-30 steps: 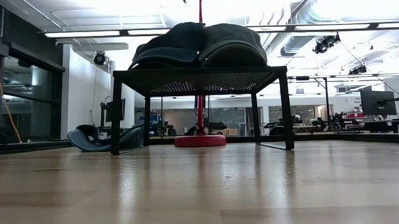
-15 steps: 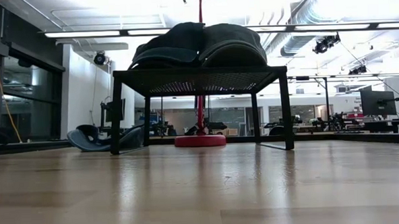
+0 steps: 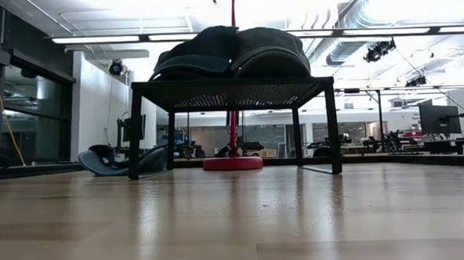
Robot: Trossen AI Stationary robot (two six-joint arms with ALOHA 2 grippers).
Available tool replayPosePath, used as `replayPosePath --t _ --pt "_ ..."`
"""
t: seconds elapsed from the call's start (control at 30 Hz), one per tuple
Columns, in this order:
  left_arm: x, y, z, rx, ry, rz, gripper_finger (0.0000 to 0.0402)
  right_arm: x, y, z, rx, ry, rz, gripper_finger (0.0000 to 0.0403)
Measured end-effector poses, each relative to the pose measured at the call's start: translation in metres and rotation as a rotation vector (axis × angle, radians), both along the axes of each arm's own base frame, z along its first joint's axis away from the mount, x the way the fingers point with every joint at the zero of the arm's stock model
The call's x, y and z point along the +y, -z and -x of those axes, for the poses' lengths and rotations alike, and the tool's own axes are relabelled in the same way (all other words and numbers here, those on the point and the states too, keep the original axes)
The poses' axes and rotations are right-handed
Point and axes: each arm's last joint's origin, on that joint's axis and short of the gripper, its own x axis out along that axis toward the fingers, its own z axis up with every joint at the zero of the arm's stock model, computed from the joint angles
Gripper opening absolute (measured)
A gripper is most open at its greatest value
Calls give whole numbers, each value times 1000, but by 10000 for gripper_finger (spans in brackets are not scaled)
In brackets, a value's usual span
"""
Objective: Pick & Place hat
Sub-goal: Stack the gray cap on the gray cap
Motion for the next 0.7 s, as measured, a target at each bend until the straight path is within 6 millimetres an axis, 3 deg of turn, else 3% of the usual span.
replayPosePath --t 0.4,0.7 --pt "0 0 0 -2 18 2 7 -5 14 -22 96 -26 -87 250" --pt "0 -4 0 -41 18 -7 7 -2 16 -22 114 -27 -151 224"
